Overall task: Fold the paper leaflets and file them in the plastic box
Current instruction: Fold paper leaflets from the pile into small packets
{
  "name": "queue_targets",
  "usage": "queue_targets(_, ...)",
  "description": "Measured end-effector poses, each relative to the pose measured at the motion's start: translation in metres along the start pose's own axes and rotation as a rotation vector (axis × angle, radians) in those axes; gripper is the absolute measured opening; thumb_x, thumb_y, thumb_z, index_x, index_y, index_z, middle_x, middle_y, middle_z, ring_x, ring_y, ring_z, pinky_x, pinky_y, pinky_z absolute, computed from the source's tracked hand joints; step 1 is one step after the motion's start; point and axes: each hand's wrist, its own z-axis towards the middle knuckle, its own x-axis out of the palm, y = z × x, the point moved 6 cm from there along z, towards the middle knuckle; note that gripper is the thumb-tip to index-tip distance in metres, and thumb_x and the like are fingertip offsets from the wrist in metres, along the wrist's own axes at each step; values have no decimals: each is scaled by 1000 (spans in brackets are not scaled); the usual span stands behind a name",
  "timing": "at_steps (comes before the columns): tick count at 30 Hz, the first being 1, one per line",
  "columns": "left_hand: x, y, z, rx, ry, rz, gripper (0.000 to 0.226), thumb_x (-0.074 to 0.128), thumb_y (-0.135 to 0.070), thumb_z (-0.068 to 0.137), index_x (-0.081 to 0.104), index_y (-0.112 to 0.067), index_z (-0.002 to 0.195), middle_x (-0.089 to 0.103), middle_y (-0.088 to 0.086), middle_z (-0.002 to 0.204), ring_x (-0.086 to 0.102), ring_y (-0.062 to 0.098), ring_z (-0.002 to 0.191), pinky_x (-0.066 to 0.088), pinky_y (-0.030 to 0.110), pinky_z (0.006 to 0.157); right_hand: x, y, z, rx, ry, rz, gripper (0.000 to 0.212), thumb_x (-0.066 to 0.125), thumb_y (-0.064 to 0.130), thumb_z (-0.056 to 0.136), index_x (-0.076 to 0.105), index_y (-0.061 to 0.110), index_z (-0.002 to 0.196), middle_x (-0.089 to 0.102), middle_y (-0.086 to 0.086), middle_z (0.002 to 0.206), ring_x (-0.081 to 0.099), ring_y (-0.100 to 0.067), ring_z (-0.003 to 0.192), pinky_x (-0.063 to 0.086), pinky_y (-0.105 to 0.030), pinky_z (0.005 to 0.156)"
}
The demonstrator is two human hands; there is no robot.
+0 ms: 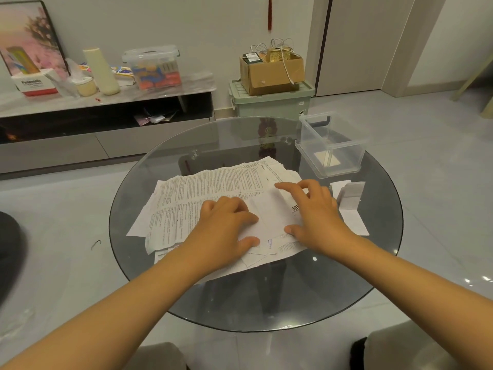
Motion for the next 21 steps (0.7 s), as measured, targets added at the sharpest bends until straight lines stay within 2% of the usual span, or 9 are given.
queue_targets(3, 2, -3, -1, 28, 31, 7, 55, 54, -54, 86, 46, -32, 136, 41, -11, 129, 34, 10, 120, 22, 26, 102, -4, 3, -1, -41, -31, -46, 84, 68, 21, 83, 14, 44, 143, 13, 6, 149, 14, -21, 136, 15, -38, 112)
queue_targets(7, -2, -7, -3, 63, 37, 11, 50, 50, -50, 90, 49, -28, 134, 46, -9, 133, 38, 9, 121, 31, 24, 101, 2, 13, -6, -231, 14, -109, 45, 55, 42, 89, 43, 42, 133, 24, 16, 149, 12, -14, 137, 4, -30, 107)
queue_targets(9, -5, -8, -3, 54, 27, -18, 43, 47, -48, 92, 55, -27, 129, 52, -10, 131, 42, 9, 118, 36, 25, 99, 7, 14, -8, -258, 72, -87, 42, 53, 51, 88, 50, 40, 128, 34, 19, 145, 15, -10, 136, 3, -27, 105)
queue_targets(12, -8, -8, -3, 23, 1, -70, 33, 45, -39, 94, 64, -25, 117, 62, -9, 118, 51, 10, 106, 43, 29, 91, 7, 12, -9, -251, 89, -62, 42, 55, 53, 86, 54, 38, 125, 43, 19, 138, 17, -7, 134, 6, -25, 102)
queue_targets(14, -12, -8, -3, -3, -22, -117, 29, 43, -34, 95, 68, -23, 105, 67, -7, 101, 55, 11, 92, 47, 32, 82, 3, 9, -8, -203, 64, -26, 33, 56, 48, 87, 59, 37, 118, 45, 14, 131, 19, -11, 131, 10, -22, 94)
queue_targets(16, -14, -7, -3, -32, -47, -174, 28, 42, -32, 96, 68, -22, 99, 67, -7, 93, 57, 12, 83, 47, 31, 75, -1, 8, -6, -170, 38, -23, 24, 52, 42, 90, 63, 34, 110, 49, 8, 121, 25, -14, 124, 9, -18, 86)
queue_targets(18, -15, -7, -2, -53, -84, -216, 23, 43, -31, 96, 64, -24, 105, 66, -9, 98, 58, 11, 85, 47, 28, 75, -2, 9, -4, -145, 23, -20, 23, 50, 39, 92, 62, 30, 109, 54, 4, 115, 32, -15, 116, 10, -18, 82)
queue_targets(21, -10, -5, 2, -77, -92, -199, 29, 47, -29, 96, 51, -25, 124, 56, -8, 119, 55, 12, 104, 45, 27, 88, 1, 7, -2, -71, 16, 27, 25, 51, 38, 92, 55, 30, 115, 55, 1, 116, 34, -20, 114, 21, -24, 89)
